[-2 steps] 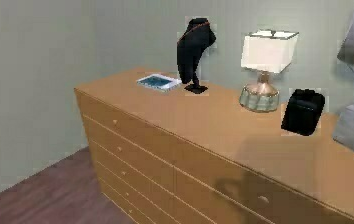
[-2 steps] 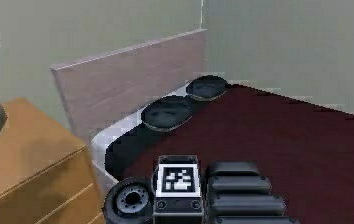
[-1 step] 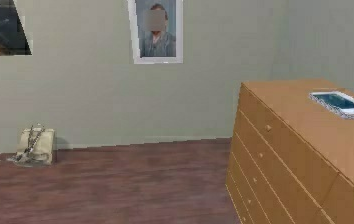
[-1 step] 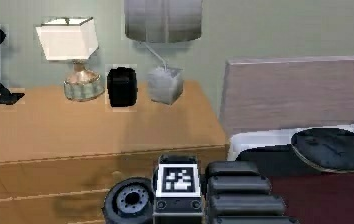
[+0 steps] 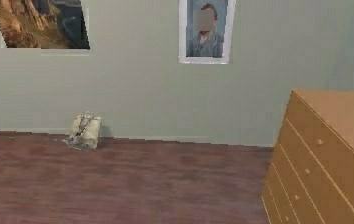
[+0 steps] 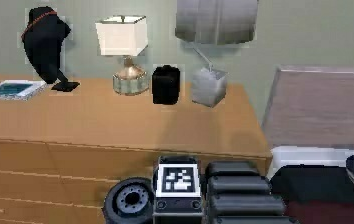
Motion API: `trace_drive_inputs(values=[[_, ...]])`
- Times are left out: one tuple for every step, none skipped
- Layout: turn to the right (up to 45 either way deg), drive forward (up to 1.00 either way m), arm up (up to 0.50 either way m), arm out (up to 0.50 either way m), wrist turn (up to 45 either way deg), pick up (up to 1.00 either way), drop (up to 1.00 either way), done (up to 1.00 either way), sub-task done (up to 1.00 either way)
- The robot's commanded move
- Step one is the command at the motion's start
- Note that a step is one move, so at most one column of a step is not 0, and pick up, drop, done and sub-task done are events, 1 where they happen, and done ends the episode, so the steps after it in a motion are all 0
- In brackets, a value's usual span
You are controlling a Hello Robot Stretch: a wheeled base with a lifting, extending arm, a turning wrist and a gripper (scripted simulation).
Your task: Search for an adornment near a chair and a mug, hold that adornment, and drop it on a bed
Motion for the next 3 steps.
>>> trace_drive_inputs(values=[[45.0,0.0,0.0,0.0,0.0,0.0,0.0,0.0,0.0],[42.0,0.0,0.0,0.0,0.0,0.0,0.0,0.0,0.0],[0.0,0.0,0.0,0.48,0.0,0.0,0.0,0.0,0.0]])
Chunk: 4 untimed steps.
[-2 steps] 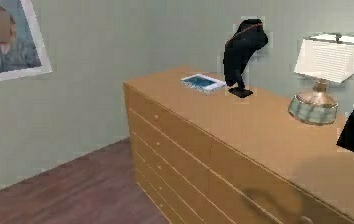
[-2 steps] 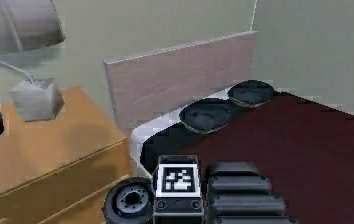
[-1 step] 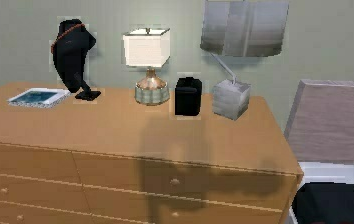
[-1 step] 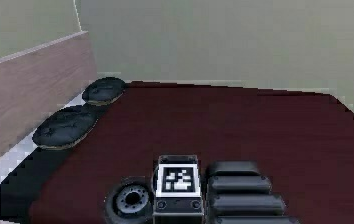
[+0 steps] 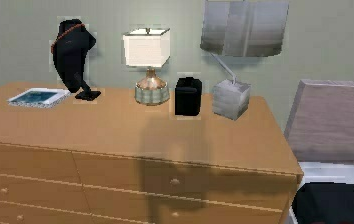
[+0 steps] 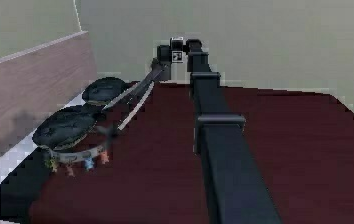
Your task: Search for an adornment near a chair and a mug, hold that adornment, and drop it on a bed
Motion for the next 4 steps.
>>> trace_drive_inputs(values=[[0.0,0.0,0.0,0.0,45.0,0.0,0.0,0.0,0.0],[0.0,0.0,0.0,0.0,45.0,0.0,0.0,0.0,0.0],[0.0,0.0,0.0,0.0,45.0,0.0,0.0,0.0,0.0],[0.0,0.0,0.0,0.0,33.0,0.0,0.0,0.0,0.0]])
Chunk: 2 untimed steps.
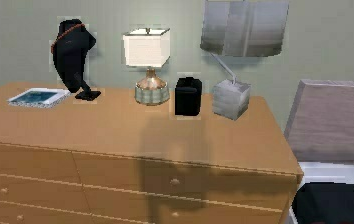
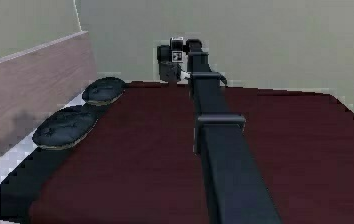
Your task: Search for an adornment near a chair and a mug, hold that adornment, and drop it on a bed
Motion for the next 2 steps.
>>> trace_drive_inputs(values=[[0.0,0.0,-0.2,0.0,0.0,0.0,0.0,0.0,0.0],[0.0,0.0,-0.32,0.0,0.0,0.0,0.0,0.0,0.0]])
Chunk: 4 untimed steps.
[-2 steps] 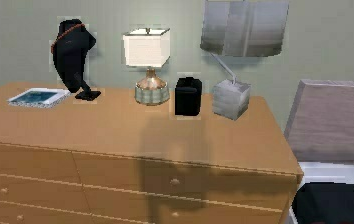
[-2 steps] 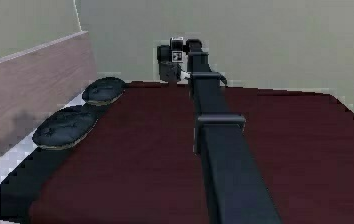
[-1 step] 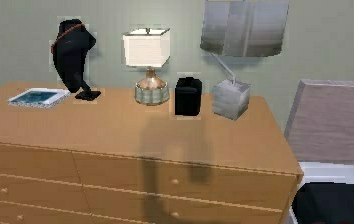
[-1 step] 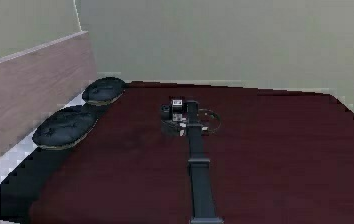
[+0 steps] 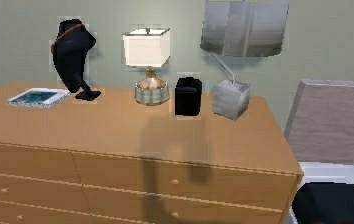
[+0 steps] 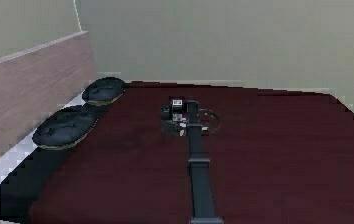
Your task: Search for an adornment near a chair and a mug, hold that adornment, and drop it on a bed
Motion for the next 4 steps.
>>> trace_drive_inputs(values=[[0.0,0.0,0.0,0.0,0.0,0.0,1.0,0.0,0.0],[0.0,0.0,0.1,0.0,0.0,0.0,0.0,0.0,0.0],[0.0,0.0,0.0,-0.08,0.0,0.0,0.0,0.0,0.0],[0.0,0.0,0.0,0.0,0.0,0.0,0.0,1.0,0.0]])
